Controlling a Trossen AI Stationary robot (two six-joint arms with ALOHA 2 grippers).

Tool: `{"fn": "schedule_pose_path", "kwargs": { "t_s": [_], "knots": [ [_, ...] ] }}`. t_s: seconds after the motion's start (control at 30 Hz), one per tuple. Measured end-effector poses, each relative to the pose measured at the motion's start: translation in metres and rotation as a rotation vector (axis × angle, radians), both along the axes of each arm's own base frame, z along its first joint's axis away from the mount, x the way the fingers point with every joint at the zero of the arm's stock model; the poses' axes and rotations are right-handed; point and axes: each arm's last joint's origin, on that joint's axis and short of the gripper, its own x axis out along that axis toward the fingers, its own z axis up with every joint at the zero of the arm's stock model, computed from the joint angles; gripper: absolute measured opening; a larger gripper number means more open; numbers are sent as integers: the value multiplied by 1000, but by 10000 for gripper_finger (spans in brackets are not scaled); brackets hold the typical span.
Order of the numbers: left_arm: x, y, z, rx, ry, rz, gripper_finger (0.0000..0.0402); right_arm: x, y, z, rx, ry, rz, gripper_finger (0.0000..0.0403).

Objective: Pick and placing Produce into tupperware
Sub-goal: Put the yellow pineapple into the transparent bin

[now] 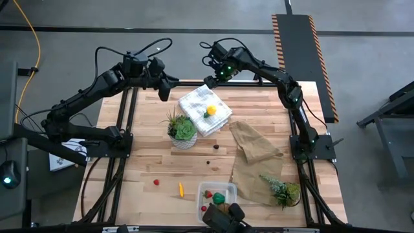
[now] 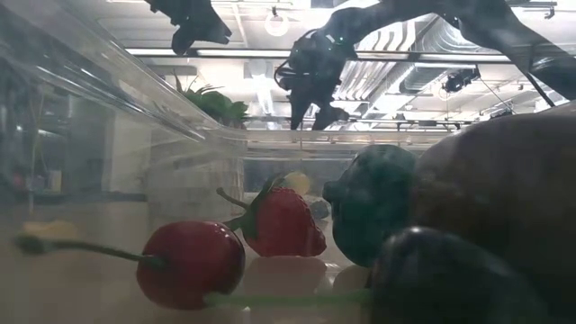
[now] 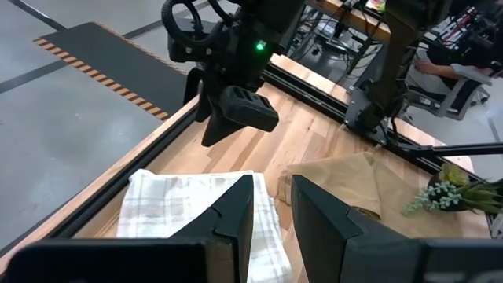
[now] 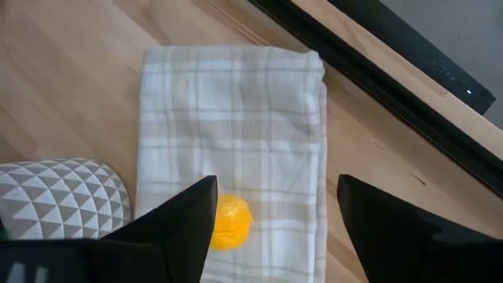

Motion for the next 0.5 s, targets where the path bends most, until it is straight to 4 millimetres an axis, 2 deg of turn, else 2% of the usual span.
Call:
{"fn": "schedule_pose_path", "kwargs": {
  "t_s": [0.5],
  "knots": [
    [-4, -4, -10, -85, 86, -1, 76, 0, -3, 1, 33, -34, -75, 262]
  ]
}}
